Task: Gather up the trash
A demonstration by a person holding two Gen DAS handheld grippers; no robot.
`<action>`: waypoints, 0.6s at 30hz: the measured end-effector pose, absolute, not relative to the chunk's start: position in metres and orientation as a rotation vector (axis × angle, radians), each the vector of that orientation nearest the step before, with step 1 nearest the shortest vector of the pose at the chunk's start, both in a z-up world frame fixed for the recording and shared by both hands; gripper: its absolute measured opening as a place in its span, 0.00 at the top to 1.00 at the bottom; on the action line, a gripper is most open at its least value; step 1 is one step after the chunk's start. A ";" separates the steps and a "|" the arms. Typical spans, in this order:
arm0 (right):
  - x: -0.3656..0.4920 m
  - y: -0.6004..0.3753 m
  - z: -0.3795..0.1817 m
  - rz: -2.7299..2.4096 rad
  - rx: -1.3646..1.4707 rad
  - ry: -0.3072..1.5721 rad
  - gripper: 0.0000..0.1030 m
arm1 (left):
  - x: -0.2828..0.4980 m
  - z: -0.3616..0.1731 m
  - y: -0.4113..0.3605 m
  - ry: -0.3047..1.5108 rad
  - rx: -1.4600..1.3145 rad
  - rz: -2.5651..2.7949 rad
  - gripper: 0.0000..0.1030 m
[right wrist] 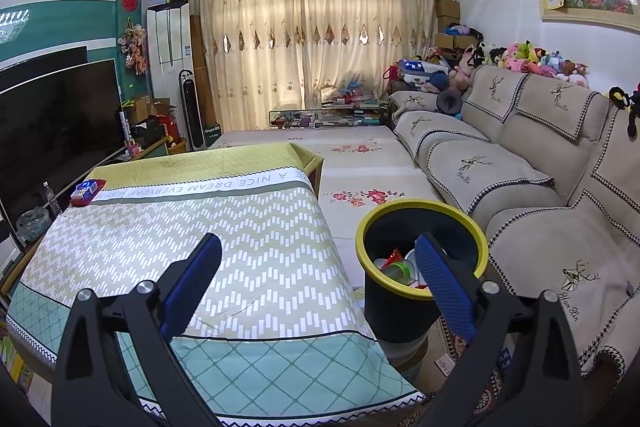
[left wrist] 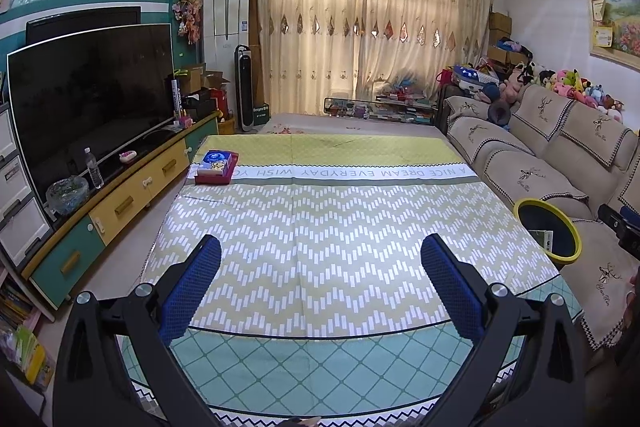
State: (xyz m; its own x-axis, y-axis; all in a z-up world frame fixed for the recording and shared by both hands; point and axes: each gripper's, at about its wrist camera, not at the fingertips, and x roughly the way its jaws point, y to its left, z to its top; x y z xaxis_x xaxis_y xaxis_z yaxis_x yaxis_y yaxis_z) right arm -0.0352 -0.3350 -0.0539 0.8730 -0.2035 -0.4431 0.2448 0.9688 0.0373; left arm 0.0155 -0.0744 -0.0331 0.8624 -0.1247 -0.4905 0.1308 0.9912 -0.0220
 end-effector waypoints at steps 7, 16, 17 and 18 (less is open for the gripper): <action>-0.033 -0.334 -0.055 -0.229 0.097 0.455 0.10 | 0.015 -0.033 -0.075 0.518 0.017 -0.136 0.04; -0.033 -0.335 -0.056 -0.226 0.098 0.457 0.10 | 0.015 -0.032 -0.075 0.520 0.020 -0.143 0.04; -0.032 -0.335 -0.056 -0.226 0.098 0.457 0.10 | 0.015 -0.032 -0.075 0.522 0.018 -0.145 0.04; -0.032 -0.335 -0.057 -0.226 0.099 0.458 0.10 | 0.016 -0.033 -0.075 0.524 0.017 -0.146 0.04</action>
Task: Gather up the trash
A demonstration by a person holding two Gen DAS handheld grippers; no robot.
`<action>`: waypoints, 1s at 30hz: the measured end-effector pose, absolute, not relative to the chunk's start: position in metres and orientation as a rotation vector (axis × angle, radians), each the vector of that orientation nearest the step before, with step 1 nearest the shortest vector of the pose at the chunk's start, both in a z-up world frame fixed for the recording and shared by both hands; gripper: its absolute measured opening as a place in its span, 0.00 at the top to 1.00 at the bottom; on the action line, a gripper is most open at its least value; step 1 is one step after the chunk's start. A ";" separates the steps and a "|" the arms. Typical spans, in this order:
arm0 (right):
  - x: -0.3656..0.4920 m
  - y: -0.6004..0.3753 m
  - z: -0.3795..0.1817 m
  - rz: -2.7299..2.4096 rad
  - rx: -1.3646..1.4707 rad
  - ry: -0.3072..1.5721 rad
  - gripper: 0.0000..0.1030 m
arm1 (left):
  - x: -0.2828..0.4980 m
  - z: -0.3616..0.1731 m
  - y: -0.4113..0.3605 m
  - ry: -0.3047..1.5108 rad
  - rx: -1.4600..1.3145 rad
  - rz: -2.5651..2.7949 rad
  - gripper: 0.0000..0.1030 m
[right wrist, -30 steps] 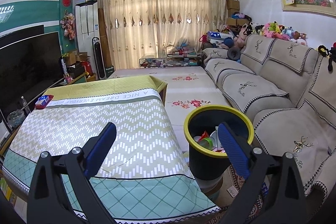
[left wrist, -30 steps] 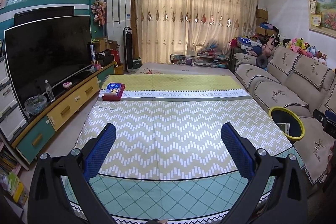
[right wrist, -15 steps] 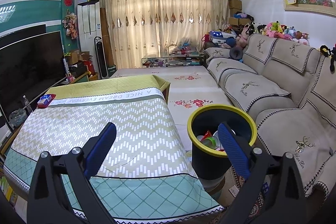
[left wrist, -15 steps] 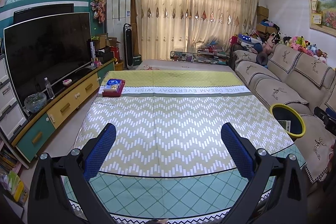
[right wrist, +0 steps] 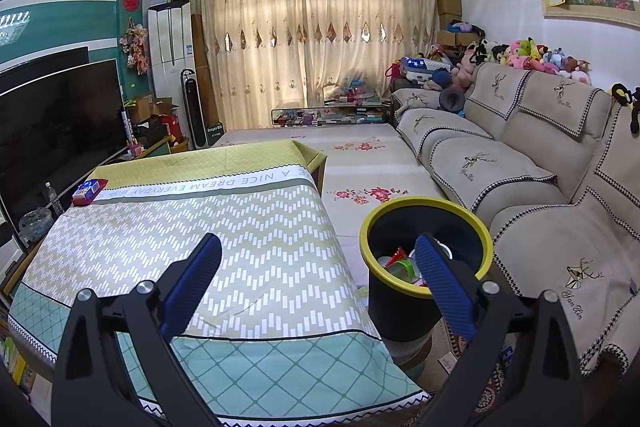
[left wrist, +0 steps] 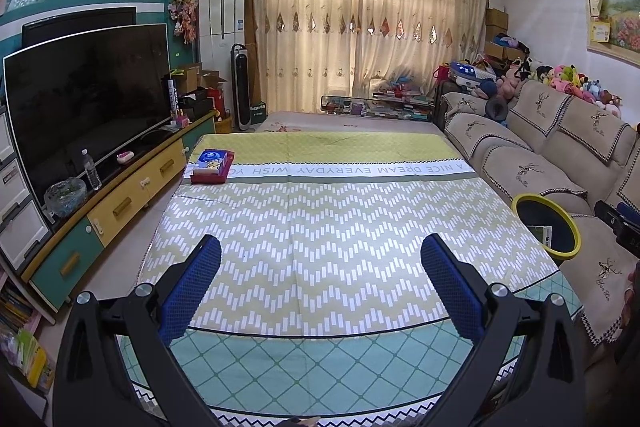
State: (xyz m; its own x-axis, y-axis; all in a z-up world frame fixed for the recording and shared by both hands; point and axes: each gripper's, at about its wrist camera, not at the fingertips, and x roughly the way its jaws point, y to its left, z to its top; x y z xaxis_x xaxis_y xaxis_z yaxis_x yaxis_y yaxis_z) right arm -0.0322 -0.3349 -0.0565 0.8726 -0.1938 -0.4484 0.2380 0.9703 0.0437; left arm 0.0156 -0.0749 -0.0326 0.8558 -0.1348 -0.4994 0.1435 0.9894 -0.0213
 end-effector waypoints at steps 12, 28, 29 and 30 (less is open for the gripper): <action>-0.027 -0.332 -0.061 -0.215 0.098 0.470 0.10 | 0.019 -0.033 -0.071 0.535 0.017 -0.152 0.04; -0.026 -0.332 -0.062 -0.215 0.099 0.472 0.10 | 0.022 -0.035 -0.071 0.544 0.021 -0.156 0.04; -0.026 -0.332 -0.062 -0.214 0.100 0.472 0.10 | 0.022 -0.036 -0.071 0.545 0.021 -0.156 0.04; -0.026 -0.332 -0.063 -0.214 0.100 0.472 0.10 | 0.022 -0.036 -0.071 0.546 0.022 -0.157 0.04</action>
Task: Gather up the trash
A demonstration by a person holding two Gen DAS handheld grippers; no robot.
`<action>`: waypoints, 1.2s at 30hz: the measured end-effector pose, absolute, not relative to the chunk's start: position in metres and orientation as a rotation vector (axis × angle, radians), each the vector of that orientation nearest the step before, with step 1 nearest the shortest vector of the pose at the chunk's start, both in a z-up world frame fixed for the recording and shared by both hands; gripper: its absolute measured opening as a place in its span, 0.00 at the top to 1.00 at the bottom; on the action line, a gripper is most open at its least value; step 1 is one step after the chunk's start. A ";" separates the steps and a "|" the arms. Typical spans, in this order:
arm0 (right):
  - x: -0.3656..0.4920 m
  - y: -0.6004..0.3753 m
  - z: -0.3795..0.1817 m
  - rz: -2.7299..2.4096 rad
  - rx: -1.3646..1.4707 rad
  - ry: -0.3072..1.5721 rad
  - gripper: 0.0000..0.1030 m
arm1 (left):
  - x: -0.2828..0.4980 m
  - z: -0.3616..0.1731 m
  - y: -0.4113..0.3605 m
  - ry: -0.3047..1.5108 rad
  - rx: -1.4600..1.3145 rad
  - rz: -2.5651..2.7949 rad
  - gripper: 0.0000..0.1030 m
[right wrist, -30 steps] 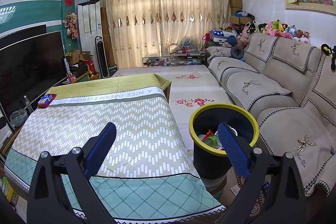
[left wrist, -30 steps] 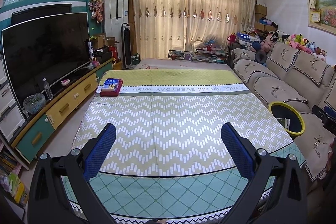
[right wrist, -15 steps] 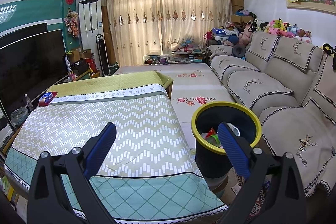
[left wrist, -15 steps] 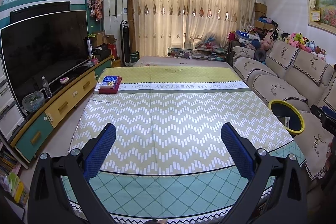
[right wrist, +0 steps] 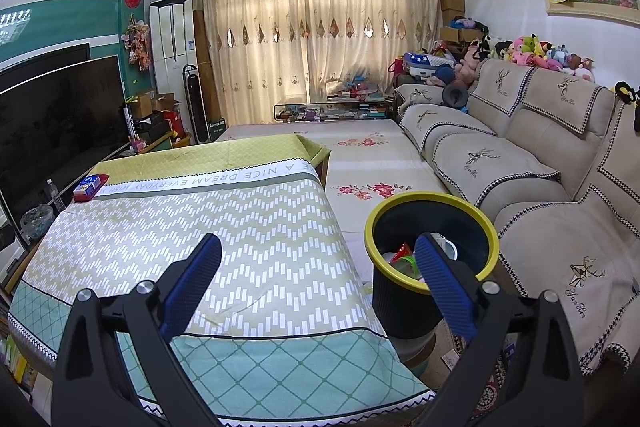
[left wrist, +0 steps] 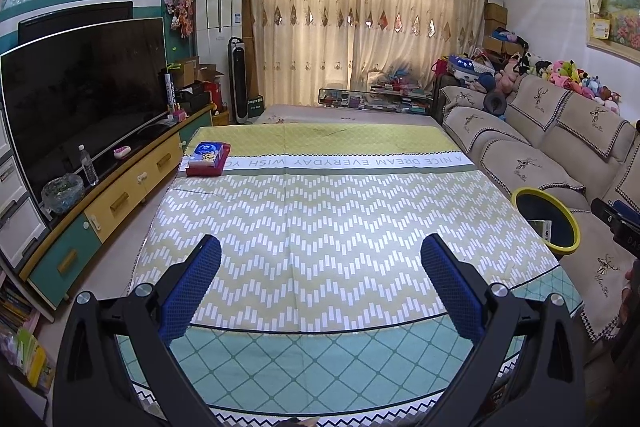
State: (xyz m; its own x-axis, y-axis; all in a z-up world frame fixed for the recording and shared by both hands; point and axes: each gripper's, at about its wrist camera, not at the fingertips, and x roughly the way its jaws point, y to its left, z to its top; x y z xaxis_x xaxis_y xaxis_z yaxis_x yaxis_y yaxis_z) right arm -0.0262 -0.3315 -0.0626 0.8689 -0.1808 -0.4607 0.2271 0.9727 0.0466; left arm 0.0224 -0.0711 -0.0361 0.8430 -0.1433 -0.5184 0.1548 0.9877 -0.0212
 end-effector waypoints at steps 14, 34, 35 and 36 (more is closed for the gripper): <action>-0.026 -0.330 -0.066 -0.216 0.101 0.476 0.10 | 0.026 -0.042 -0.074 0.556 0.029 -0.161 0.04; -0.022 -0.328 -0.073 -0.209 0.102 0.489 0.10 | 0.034 -0.046 -0.071 0.555 0.015 -0.154 0.04; -0.022 -0.328 -0.073 -0.208 0.103 0.489 0.10 | 0.035 -0.045 -0.070 0.556 0.014 -0.154 0.04; -0.022 -0.328 -0.073 -0.208 0.104 0.490 0.10 | 0.036 -0.045 -0.070 0.559 0.010 -0.158 0.04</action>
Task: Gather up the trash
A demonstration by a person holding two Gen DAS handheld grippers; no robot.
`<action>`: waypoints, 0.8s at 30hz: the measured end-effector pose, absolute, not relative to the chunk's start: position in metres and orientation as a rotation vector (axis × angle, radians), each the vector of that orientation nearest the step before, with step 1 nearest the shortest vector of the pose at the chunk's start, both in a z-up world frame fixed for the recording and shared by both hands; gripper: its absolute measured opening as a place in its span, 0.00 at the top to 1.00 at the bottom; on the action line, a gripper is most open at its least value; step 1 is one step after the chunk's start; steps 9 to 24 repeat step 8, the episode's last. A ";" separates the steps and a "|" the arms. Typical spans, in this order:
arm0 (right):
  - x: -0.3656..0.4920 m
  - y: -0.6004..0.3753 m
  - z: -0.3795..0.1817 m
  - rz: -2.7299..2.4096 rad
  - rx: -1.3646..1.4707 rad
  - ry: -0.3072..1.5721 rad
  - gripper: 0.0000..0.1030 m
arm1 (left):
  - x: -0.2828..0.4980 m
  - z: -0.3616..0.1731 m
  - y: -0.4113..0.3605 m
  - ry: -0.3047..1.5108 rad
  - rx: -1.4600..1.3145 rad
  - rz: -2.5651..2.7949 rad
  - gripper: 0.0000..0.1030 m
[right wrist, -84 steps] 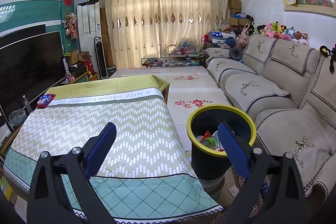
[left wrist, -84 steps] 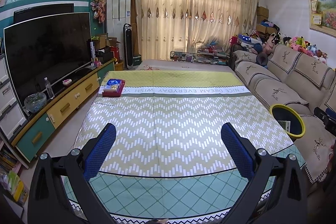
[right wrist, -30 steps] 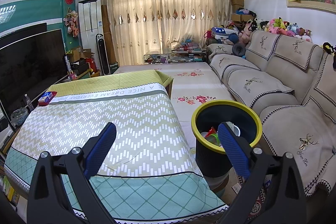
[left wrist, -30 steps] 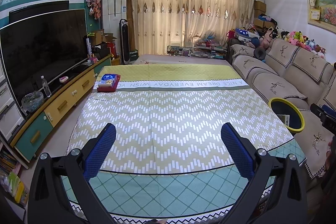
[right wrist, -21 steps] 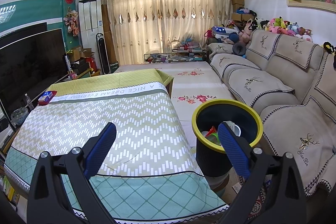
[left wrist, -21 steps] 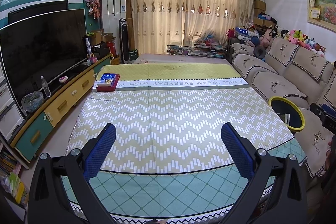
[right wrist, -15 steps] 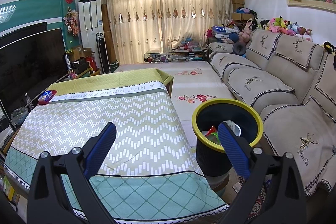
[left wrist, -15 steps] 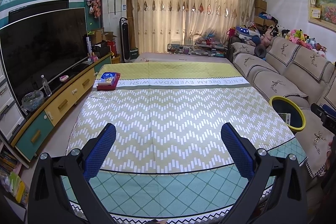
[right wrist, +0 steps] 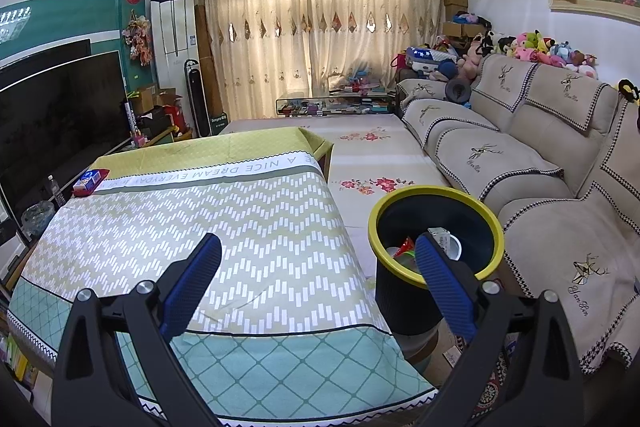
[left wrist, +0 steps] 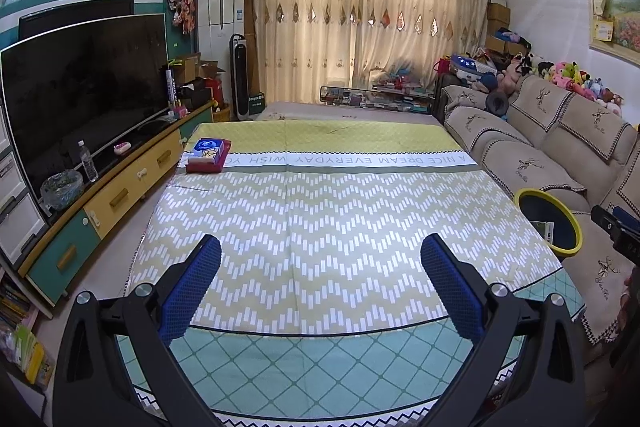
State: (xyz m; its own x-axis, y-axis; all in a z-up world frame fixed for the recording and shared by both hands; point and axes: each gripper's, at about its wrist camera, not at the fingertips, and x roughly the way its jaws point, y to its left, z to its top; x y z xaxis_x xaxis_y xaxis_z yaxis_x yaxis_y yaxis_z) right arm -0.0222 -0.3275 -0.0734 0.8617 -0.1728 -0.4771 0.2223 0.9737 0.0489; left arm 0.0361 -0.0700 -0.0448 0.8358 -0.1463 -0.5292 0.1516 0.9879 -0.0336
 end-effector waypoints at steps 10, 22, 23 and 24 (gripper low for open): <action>0.000 -0.324 -0.070 -0.141 0.103 0.513 0.07 | 0.075 -0.057 -0.067 0.638 0.020 -0.149 0.04; 0.000 -0.324 -0.070 -0.141 0.103 0.513 0.07 | 0.075 -0.057 -0.067 0.638 0.020 -0.149 0.04; 0.000 -0.324 -0.070 -0.141 0.103 0.513 0.07 | 0.075 -0.057 -0.067 0.638 0.020 -0.149 0.04; 0.000 -0.324 -0.070 -0.141 0.103 0.513 0.07 | 0.075 -0.057 -0.067 0.638 0.020 -0.149 0.04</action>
